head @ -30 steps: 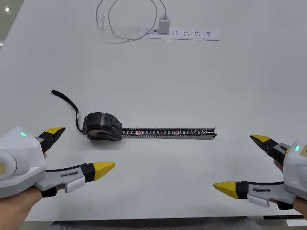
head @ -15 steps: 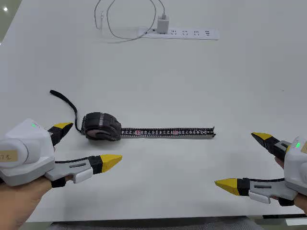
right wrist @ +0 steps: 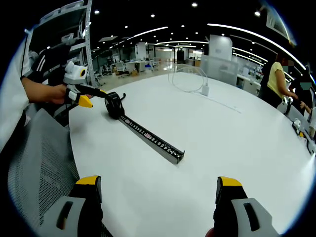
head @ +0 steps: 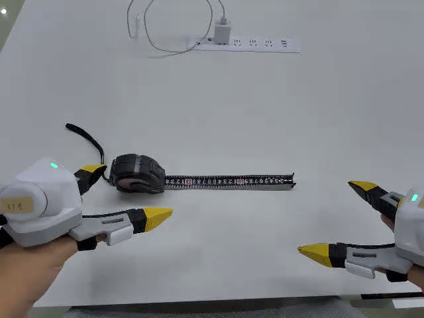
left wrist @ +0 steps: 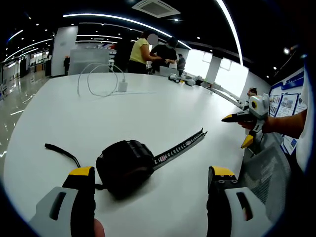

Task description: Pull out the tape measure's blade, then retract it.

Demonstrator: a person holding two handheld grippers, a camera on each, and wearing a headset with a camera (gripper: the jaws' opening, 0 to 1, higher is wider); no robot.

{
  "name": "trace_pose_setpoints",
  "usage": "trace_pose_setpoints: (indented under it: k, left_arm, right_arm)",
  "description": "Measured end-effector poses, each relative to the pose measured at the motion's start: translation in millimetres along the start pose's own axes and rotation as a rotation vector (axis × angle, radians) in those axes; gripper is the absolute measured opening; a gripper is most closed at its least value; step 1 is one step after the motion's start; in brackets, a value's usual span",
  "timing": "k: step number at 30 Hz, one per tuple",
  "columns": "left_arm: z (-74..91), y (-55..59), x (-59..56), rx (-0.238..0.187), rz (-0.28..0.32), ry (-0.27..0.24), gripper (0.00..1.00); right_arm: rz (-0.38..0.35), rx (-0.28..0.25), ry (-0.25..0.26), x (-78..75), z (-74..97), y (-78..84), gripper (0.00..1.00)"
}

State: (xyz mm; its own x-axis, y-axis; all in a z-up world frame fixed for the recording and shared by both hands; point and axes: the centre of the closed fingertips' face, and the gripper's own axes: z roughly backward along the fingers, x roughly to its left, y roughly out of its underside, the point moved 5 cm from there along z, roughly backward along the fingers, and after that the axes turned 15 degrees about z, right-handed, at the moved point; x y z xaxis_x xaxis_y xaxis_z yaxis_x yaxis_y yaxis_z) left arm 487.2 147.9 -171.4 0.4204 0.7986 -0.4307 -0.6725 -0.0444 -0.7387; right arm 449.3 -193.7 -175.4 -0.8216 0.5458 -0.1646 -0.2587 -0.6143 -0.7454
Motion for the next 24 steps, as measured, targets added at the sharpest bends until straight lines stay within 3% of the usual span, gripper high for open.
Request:
trace_pose_setpoints:
  k: [18, 24]
  left_arm:
    - [-3.7, 0.4, -2.2, 0.0, 0.015, -0.013, 0.92]
    - [-4.8, -1.9, -0.4, 0.003, 0.03, -0.047, 0.87]
  right_arm:
    - [-0.003, -0.002, -0.002, -0.6, -0.9, 0.6, 0.93]
    - [0.007, -0.003, -0.003, -1.8, -1.5, -2.3, 0.93]
